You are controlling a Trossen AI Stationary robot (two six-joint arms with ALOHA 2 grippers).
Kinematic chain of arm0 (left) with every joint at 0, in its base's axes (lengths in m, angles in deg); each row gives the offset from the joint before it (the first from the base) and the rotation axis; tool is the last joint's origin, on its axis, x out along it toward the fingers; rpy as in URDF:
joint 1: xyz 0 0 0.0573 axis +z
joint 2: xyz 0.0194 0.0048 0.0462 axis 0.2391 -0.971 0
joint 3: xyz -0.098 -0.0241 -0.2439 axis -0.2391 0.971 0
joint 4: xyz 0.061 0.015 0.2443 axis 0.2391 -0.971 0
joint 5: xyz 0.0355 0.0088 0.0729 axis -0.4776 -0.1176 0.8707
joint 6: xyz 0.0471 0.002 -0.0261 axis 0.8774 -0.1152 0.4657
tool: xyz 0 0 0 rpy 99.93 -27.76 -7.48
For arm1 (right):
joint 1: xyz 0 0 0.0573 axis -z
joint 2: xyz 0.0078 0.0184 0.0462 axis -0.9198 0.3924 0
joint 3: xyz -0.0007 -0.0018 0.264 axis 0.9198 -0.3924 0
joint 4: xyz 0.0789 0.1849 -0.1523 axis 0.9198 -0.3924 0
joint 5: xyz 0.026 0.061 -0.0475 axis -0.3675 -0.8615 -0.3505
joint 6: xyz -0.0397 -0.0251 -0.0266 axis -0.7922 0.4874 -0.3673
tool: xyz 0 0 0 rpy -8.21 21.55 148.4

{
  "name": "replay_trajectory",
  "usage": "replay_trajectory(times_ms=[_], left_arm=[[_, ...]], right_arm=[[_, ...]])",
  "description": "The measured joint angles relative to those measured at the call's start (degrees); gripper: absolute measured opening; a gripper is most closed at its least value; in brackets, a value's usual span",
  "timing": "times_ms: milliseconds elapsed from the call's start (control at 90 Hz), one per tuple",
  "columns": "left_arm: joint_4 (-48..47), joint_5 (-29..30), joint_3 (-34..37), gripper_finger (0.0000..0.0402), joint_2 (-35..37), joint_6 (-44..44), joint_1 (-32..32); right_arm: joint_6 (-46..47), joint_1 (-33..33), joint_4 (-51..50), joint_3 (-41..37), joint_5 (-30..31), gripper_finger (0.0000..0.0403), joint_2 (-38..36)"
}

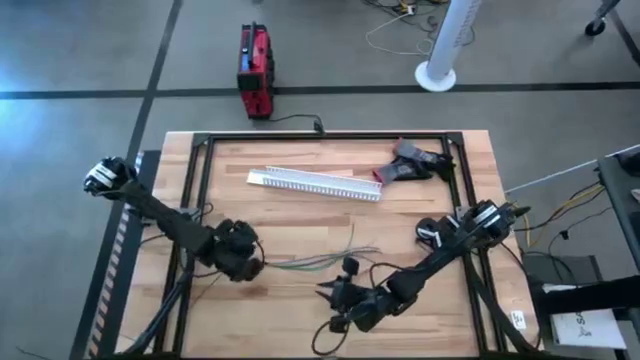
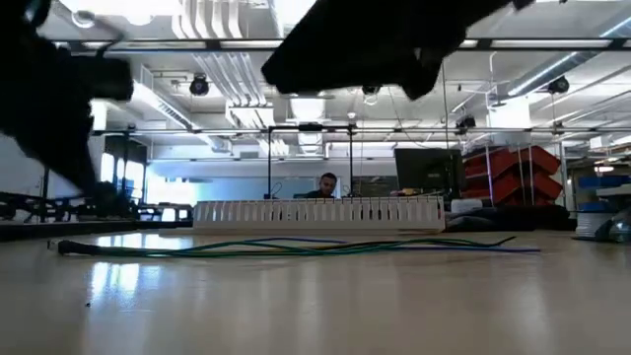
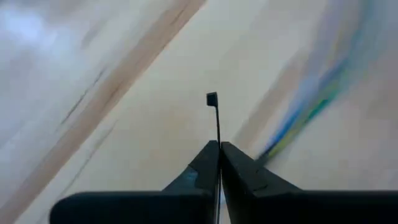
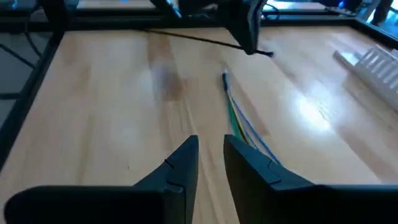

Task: Ziptie cables
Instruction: Insert the black ziptie on the cable wires

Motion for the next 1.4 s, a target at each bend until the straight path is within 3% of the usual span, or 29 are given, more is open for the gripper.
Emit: replay_trajectory(times_ms=[100, 256, 411, 600, 789, 867, 1044, 1233, 1400], left_arm=[[6.68, 5.88, -0.69, 0.0, 0.03, 5.31, -3.14], [26.28, 18.21, 1.57, 0.0, -1.09, 21.24, -7.12], [41.84, 25.62, 4.57, 0.0, -4.71, 34.65, -7.26], [49.5, 33.18, 5.03, 0.0, -10.62, 43.74, -6.82], [54.58, 40.44, 3.0, 0.0, -16.81, 56.03, -6.94], [56.15, 41.18, 2.06, 0.0, -18.89, 60.64, -6.81], [57.35, 38.7, 0.23, 0.0, -19.82, 64.13, -6.74], [57.25, 34.61, 1.46, 0.0, -13.19, 64.33, -7.06], [57.24, 27.04, 4.26, 0.0, -4.83, 64.42, -7.15]], right_arm=[[-1.19, 0.67, 8.47, -1.25, 0.04, 0.0063, 0.41], [-0.78, 0.57, 24.75, -3.65, 2.86, 0.0071, 1.54], [3.32, 1.46, 25.51, -4.68, 12.07, 0.0067, 1.83], [4.22, 2.91, 26.83, -4.35, 11.35, 0.0081, 1.83], [-1.49, 4.42, 27.61, -3.29, 11.07, 0.0116, 1.83], [-2.8, 5.4, 27.66, -2.66, 9.57, 0.0126, 1.83], [-12.95, 7.0, 27.3, -2.36, -1.92, 0.0135, 1.81], [-28.44, 5.4, 25.05, -2.66, -2.05, 0.0132, -0.85], [-34.6, 4.68, 25.62, -3.73, -1.99, 0.0121, -3.05]])
